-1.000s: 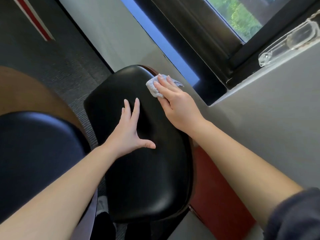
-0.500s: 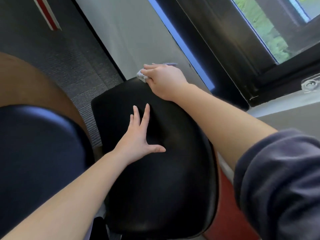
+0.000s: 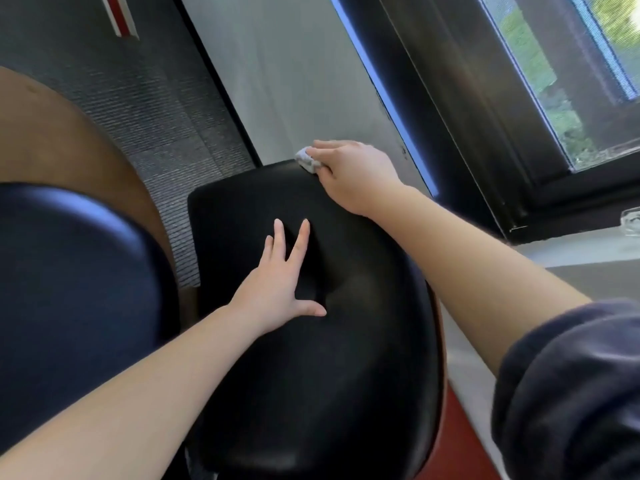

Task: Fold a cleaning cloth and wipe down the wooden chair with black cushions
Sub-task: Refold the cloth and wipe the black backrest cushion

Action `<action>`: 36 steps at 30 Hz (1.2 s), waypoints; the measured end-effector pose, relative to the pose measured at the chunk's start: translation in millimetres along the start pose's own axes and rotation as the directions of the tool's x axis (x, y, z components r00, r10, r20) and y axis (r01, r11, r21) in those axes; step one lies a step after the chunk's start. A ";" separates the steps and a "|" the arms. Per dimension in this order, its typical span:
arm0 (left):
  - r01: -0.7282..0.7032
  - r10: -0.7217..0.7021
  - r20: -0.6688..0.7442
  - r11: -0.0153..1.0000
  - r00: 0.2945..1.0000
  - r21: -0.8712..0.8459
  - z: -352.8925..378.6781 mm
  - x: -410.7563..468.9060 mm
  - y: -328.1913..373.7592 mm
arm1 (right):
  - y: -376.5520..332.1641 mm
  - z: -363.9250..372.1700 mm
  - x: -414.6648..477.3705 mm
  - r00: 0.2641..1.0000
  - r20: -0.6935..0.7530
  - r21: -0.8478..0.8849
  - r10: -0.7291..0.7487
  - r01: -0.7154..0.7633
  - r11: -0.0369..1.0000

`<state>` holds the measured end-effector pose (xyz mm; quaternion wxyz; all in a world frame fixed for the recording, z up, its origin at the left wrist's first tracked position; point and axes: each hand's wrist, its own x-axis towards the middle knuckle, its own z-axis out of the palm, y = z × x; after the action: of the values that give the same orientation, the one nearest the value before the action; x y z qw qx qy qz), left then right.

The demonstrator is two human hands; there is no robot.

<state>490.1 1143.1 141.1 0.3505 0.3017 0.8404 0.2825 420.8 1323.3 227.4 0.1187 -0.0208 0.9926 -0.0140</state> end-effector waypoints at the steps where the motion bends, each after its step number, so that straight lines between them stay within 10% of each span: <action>1: 0.000 0.000 0.006 1.000 1.000 -0.001 -0.5 -0.4 0.0 | 0.3 0.6 -3.4 0.999 -0.015 0.001 -0.031 0.031 1.000; 13: -0.054 0.060 0.056 0.993 0.997 -0.101 1.9 -6.9 -11.3 | 19.2 -3.0 -68.6 0.909 -0.054 -0.477 -0.414 0.341 0.810; 18: -0.092 0.094 0.051 0.995 0.994 -0.036 5.8 -9.3 -20.3 | 40.6 -17.0 -56.3 0.882 0.097 -0.253 -0.461 0.470 0.845; 36: -0.102 0.101 0.067 0.995 0.993 0.008 24.2 -34.4 1.0 | 37.8 -11.3 -103.8 0.947 -0.249 -0.002 -0.203 0.209 0.978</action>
<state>528.5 1125.9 141.8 0.3619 0.3555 0.8133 0.2850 517.5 1365.9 261.5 -0.0081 -0.1210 0.9918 -0.0408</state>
